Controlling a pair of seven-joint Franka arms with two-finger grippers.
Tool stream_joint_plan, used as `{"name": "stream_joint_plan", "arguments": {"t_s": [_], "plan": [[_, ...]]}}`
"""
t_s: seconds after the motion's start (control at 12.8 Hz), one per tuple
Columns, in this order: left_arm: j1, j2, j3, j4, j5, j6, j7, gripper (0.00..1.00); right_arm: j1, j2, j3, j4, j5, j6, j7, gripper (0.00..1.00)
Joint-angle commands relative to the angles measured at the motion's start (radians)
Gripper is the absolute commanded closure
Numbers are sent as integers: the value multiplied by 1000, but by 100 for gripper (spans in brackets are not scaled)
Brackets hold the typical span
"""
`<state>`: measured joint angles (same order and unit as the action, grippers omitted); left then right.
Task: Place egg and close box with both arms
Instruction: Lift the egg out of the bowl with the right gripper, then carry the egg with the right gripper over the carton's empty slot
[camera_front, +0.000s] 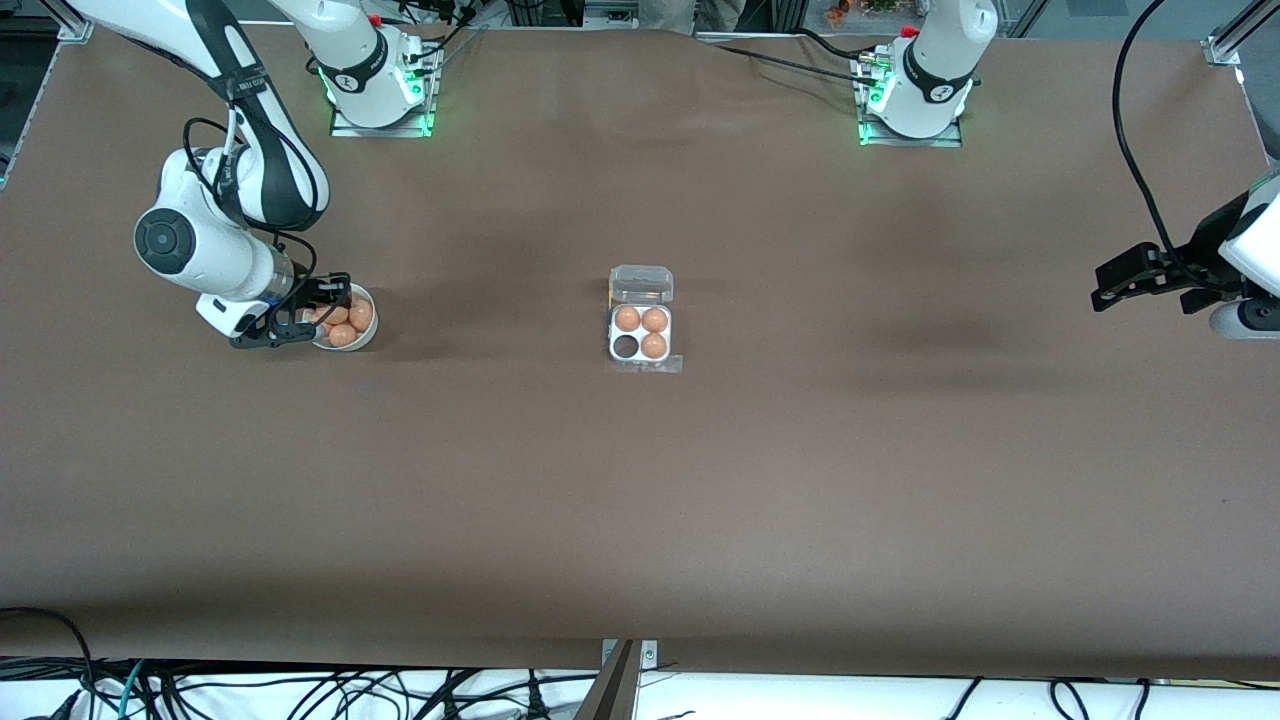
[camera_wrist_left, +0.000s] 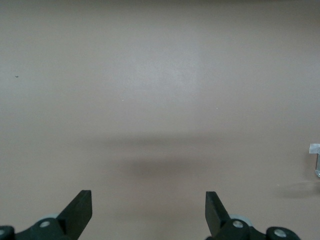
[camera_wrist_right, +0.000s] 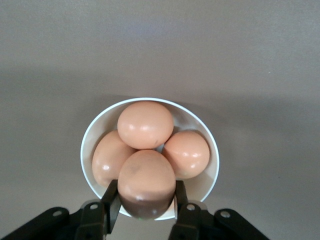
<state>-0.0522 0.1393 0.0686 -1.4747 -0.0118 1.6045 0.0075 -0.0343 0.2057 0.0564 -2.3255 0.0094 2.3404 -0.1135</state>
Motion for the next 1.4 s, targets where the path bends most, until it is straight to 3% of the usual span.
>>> {"name": "stream_joint_plan", "arguments": {"t_s": [0.0, 0.23, 0.62, 0.86, 1.09, 1.32], "plan": [[5, 8, 2, 24, -8, -15, 5, 0, -3, -92, 8, 38, 4, -125, 11, 100], [5, 8, 2, 24, -8, -17, 5, 0, -3, -131, 0, 223, 4, -397, 15, 100], [5, 8, 0, 24, -8, -15, 5, 0, -9, -117, 0, 668, 4, -818, 34, 100], [5, 8, 2, 24, -8, -15, 5, 0, 16, -86, 11, 761, 8, -865, 110, 100], [5, 8, 0, 24, -8, -17, 3, 0, 134, 1, 11, 850, 17, -856, 274, 100], [5, 8, 0, 24, -8, -15, 3, 0, 255, 110, 11, 925, 81, -814, 444, 100]]}}
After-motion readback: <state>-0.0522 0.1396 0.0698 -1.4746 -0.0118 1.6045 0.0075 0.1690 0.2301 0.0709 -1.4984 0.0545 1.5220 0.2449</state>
